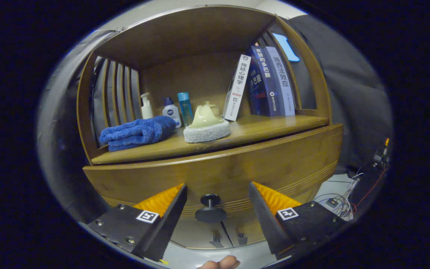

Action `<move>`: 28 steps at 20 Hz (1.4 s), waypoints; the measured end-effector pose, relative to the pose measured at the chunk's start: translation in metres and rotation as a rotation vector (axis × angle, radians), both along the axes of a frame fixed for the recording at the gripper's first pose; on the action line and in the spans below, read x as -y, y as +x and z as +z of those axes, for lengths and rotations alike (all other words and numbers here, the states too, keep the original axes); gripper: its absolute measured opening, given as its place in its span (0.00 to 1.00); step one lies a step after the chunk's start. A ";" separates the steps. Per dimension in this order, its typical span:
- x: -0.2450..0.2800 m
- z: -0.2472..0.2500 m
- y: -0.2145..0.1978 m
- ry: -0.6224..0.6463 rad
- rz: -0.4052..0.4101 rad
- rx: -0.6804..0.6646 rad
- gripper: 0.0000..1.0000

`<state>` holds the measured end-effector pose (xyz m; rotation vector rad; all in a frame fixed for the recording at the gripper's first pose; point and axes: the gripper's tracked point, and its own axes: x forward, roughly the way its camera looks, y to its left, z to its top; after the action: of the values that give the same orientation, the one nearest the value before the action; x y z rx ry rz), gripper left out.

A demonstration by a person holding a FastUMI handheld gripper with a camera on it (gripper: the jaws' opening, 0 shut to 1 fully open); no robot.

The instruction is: Pull open the drawer, take out the items inside it, and place them on the countertop above the cabinet.

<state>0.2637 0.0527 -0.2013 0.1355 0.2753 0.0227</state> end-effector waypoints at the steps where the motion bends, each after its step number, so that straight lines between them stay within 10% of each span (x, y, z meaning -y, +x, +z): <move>1: -0.001 -0.001 0.004 -0.004 0.005 -0.006 0.99; 16: -0.004 0.000 0.013 0.044 -0.010 -0.009 0.99; 28: 0.008 0.119 -0.039 0.001 -0.033 0.129 0.99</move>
<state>0.2247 0.0449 -0.0821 0.1389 0.1440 -0.0017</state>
